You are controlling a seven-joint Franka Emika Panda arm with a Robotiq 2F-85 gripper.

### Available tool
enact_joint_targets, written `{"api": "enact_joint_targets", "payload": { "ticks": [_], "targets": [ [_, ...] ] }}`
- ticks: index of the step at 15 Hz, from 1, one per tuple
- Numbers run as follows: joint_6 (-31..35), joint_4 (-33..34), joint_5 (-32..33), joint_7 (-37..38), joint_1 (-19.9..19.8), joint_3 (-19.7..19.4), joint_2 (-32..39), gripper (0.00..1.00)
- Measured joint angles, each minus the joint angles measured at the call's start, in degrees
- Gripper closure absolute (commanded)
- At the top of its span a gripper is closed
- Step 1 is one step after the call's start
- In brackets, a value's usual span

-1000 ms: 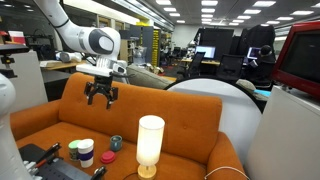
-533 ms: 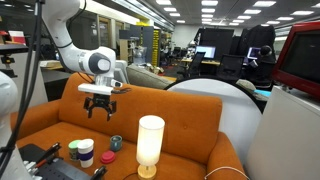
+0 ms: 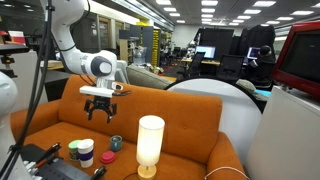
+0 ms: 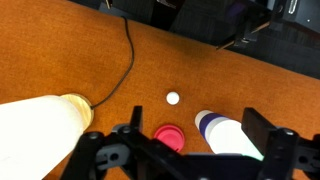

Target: Put the white object inside the white and blue coffee cup

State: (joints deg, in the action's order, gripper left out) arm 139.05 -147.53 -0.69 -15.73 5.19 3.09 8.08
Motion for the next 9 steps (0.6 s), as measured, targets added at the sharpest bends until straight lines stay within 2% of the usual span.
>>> {"api": "enact_joint_targets", "payload": {
  "ticks": [5, 9],
  "targets": [
    [0.7, 0.2, 0.0, 0.0, -0.1, 0.0, 1.4, 0.0],
    [5.5, 2.6, 0.2, -0.4, -0.4, 0.0, 9.7, 0.0]
  ]
}}
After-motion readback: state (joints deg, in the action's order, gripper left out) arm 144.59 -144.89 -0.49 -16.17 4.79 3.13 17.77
